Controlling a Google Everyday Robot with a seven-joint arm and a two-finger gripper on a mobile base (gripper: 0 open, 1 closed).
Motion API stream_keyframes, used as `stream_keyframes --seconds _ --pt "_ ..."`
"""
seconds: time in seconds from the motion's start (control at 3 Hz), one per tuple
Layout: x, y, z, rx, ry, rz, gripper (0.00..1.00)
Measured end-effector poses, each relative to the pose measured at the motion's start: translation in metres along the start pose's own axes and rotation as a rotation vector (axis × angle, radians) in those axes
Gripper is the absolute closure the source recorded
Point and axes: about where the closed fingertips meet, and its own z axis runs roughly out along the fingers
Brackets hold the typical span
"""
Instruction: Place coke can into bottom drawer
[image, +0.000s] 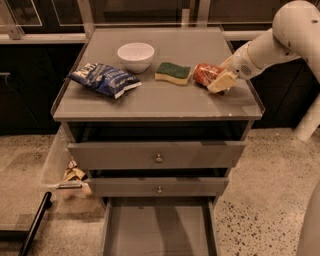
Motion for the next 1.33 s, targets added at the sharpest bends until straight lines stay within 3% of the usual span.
stream_keyframes --seconds 0.33,0.67,1.33 --pt "0.0 0.0 0.0 0.0 0.0 0.0 0.88" --pt "0.0 0.0 0.0 0.0 0.0 0.0 1.0" --pt "0.002 0.02 -0.01 0.003 -0.03 -0.029 1.0"
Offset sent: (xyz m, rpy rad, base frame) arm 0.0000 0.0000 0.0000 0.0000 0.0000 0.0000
